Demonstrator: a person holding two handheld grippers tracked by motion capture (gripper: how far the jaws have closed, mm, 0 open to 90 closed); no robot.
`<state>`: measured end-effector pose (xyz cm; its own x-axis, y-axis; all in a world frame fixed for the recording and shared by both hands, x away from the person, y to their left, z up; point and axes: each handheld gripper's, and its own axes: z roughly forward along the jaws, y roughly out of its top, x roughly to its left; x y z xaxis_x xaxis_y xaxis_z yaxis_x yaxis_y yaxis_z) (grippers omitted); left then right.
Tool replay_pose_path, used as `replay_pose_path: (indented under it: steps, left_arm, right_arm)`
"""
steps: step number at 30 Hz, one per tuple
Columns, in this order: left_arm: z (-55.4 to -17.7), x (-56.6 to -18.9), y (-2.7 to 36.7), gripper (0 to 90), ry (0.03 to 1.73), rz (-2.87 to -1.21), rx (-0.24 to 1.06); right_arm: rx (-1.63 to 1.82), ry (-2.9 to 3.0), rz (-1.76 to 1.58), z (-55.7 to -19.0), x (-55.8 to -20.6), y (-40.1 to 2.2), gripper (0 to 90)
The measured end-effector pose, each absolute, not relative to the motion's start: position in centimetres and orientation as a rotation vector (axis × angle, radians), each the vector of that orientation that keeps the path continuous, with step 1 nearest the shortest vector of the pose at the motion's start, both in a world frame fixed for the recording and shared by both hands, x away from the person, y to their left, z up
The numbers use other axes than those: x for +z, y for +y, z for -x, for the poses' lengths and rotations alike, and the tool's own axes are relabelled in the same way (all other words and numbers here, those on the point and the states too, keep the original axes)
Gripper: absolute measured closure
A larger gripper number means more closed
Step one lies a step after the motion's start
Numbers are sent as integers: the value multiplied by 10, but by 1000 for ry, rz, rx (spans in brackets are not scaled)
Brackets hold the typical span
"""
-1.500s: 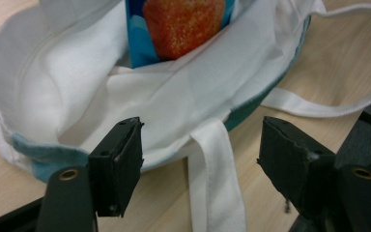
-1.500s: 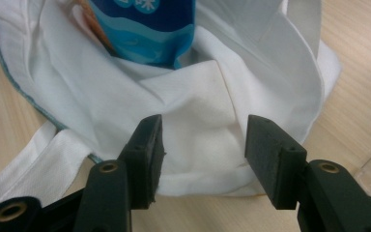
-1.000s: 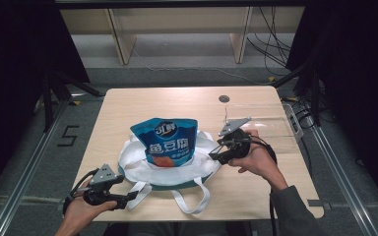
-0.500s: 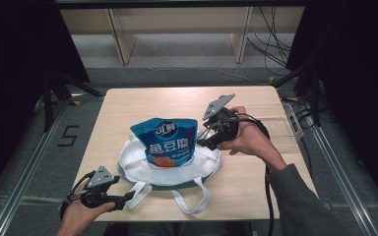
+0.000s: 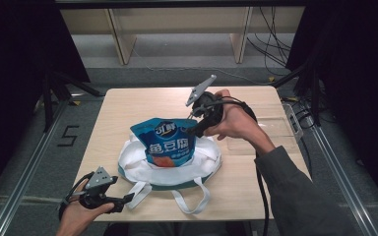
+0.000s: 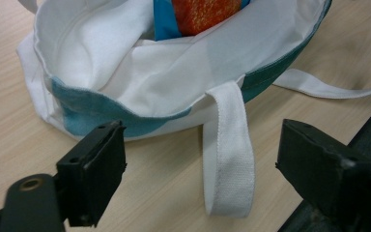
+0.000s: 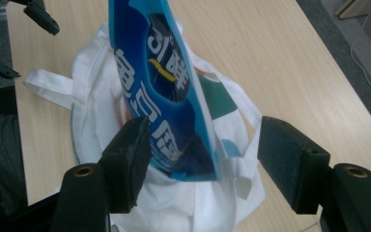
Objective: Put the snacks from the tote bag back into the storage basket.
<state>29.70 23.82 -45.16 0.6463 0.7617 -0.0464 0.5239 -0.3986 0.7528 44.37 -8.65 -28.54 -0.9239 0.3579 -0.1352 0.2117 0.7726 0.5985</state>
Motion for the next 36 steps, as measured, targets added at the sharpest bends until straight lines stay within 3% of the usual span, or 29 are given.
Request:
replay_pose_path:
  steps: [15, 34, 36]
  left_arm:
    - [-298, -451, 241, 167, 947, -2172, 410]
    - [-297, -453, 236, 173, 959, -2132, 384]
    - [-298, -452, 238, 173, 924, -2162, 394]
  right_arm:
    - [779, 2824, -305, -456, -279, -33, 421]
    - [604, 2926, -178, -477, -293, -8, 668]
    - [583, 2956, -174, -478, -295, -6, 729]
